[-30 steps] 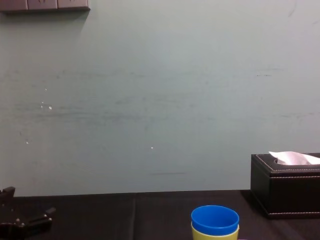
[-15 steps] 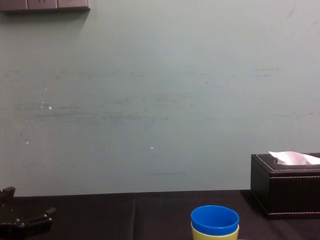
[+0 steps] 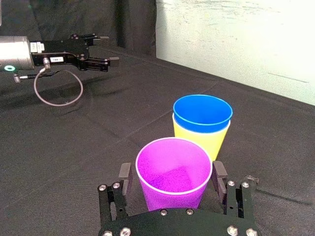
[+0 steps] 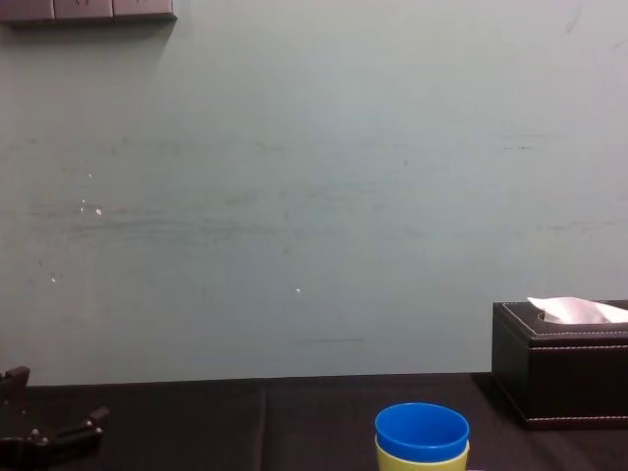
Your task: Stack the three plastic cups sequentially using one hand.
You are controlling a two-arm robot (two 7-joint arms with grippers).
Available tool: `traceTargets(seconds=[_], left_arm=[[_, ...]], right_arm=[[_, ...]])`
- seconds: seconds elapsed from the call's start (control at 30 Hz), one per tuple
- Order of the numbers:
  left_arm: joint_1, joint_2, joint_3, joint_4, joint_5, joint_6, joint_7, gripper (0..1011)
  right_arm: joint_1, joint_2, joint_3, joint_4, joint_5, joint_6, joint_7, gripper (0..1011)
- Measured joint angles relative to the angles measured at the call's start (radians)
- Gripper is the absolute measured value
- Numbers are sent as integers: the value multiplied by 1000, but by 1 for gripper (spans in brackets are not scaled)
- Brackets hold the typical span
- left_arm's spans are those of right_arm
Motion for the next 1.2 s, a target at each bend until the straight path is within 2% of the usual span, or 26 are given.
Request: traceTargets(seconds=[0.23,0.3,0.37,0.97,1.2], left_arm=[[0,0,0,0,0,0,0,1011],[0,0,0,0,0,0,0,1011],[0,0,0,0,0,0,0,1011],[0,0,0,0,0,0,0,1011],[0,0,0,0,0,0,0,1011]], right_arm=[[-1,0,0,-1,0,0,0,905],[-1,1,0,-1,0,0,0,820],[-1,1,0,-1,0,0,0,792],[-4,3,3,-8,-9,-3,0,731],[-9,18,24,-62,-9,29,-6,731]])
